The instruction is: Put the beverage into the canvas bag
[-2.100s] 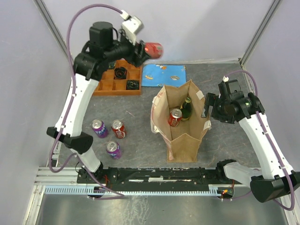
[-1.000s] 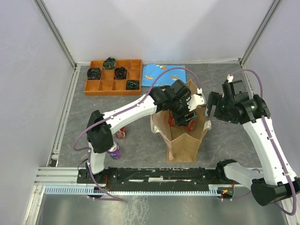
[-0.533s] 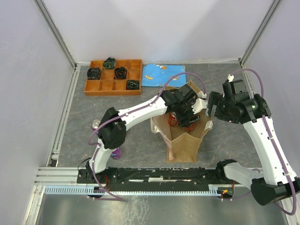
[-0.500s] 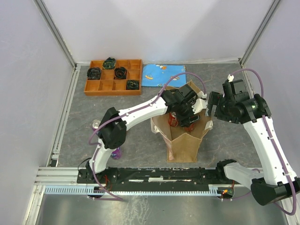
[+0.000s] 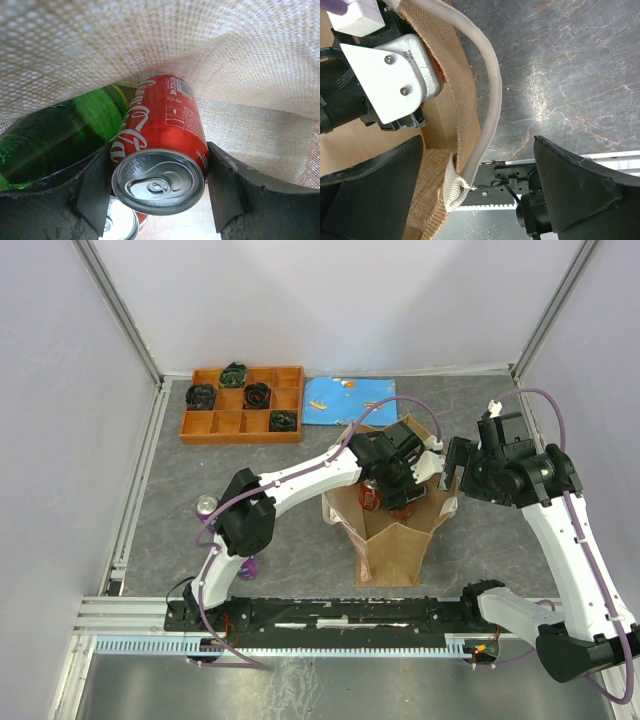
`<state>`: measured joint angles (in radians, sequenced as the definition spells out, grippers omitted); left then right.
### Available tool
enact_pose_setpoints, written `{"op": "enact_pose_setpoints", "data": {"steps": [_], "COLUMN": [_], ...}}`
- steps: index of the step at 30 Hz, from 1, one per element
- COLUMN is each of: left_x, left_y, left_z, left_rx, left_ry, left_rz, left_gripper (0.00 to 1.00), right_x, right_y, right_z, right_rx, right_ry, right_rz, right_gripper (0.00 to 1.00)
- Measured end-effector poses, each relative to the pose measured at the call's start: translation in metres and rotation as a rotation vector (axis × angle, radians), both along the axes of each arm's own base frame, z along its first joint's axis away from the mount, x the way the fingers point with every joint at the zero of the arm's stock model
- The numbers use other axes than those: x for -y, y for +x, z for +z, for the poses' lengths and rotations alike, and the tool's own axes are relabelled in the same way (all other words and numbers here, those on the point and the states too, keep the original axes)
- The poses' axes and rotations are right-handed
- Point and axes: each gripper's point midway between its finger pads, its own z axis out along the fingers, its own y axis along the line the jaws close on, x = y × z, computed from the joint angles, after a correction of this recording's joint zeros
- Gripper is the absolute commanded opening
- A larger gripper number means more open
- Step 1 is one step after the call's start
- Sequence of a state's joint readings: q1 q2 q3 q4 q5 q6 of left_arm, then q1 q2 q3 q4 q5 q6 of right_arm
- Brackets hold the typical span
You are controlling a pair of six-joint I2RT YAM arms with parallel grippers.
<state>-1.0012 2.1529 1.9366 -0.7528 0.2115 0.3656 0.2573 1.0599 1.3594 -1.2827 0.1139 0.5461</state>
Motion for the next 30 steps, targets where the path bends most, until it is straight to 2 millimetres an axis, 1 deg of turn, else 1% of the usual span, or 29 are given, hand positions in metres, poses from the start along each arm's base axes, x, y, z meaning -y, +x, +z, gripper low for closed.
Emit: {"op": "enact_pose_setpoints", "data": {"steps": [1,2,4,6,7,10,15,19,21,24,28,30], "left_x": [0.0,0.0,0.001,0.003,0.005,0.011,0.017,0.019,0.017,0.011,-0.006,-0.017], "left_y": [0.0,0.0,0.0,0.001,0.002,0.002,0.003,0.006,0.008,0.014,0.028,0.032], "left_z": [0.0,0.0,0.001,0.002,0.004,0.009,0.016,0.029,0.043,0.071,0.125,0.162], "left_rx": [0.0,0.0,0.001,0.004,0.008,0.017,0.034,0.06,0.082,0.125,0.204,0.255], "left_ry": [0.0,-0.001,-0.004,-0.014,-0.024,-0.046,-0.072,-0.101,-0.117,-0.156,-0.246,-0.313], "left_rz": [0.0,0.0,0.0,-0.001,-0.002,-0.004,-0.008,-0.002,0.009,0.057,0.135,0.168], "left_gripper": [0.76,0.82,0.86,0.97,0.99,1.0,0.99,0.99,0.99,0.99,0.99,0.99], "right_x": [0.0,0.0,0.0,0.0,0.0,0.0,0.0,-0.001,-0.001,-0.002,-0.004,-0.004], "right_y": [0.0,0.0,-0.001,-0.001,-0.001,-0.001,-0.001,-0.001,-0.001,0.0,0.0,0.001], "right_z": [0.0,0.0,0.0,-0.001,-0.001,-0.001,0.0,-0.001,0.0,0.002,0.003,0.001], "right_rx": [-0.001,-0.002,-0.005,-0.005,-0.005,-0.005,-0.005,-0.007,0.0,0.01,0.013,0.004], "right_ry": [0.0,0.0,-0.001,-0.001,-0.001,0.0,0.005,0.006,0.007,0.017,0.028,0.025], "right_rz": [0.0,0.0,0.0,0.0,0.0,0.0,-0.004,-0.004,-0.005,-0.007,0.0,0.0], "right_gripper": [0.99,0.99,0.99,0.99,0.99,0.99,0.99,0.99,0.99,0.99,0.99,0.99]}}
